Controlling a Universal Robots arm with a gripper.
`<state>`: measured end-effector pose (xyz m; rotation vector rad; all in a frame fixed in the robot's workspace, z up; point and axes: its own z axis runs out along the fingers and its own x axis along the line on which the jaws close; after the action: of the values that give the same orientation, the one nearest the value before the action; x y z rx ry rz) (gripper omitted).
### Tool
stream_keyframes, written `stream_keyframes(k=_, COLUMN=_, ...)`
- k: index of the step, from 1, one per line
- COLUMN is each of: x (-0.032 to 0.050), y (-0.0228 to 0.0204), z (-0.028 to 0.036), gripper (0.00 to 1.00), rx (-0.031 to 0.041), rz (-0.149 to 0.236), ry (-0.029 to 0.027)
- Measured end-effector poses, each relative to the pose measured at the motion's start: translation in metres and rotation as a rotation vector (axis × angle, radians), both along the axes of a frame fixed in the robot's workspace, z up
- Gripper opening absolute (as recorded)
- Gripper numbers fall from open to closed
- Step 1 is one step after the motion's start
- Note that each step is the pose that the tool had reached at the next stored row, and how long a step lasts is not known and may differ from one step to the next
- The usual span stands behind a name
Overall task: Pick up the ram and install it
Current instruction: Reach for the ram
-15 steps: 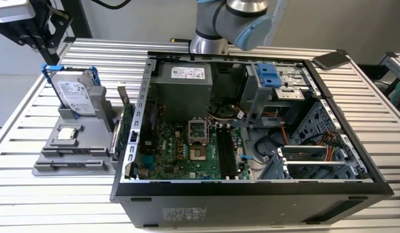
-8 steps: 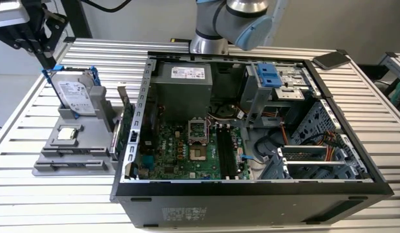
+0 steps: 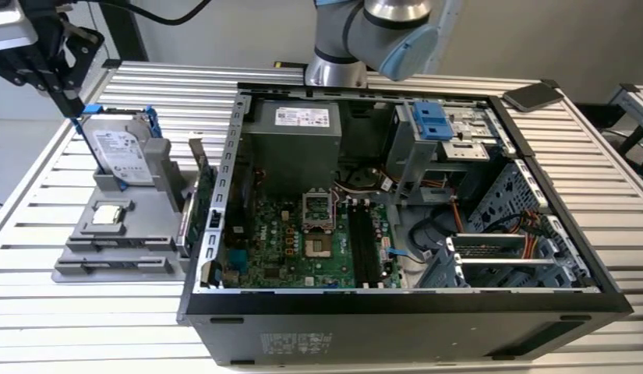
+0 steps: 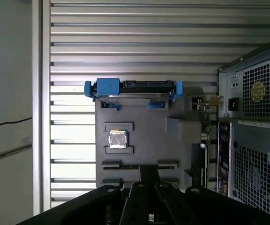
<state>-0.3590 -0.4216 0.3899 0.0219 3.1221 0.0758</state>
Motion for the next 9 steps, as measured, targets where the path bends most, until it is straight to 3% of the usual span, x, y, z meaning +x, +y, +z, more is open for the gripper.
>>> stream_keyframes(k=9, x=-0.0029, y=-0.0078, z=-0.0013, gripper=0.0, rx=0.0001, rz=0.0, ry=0.0)
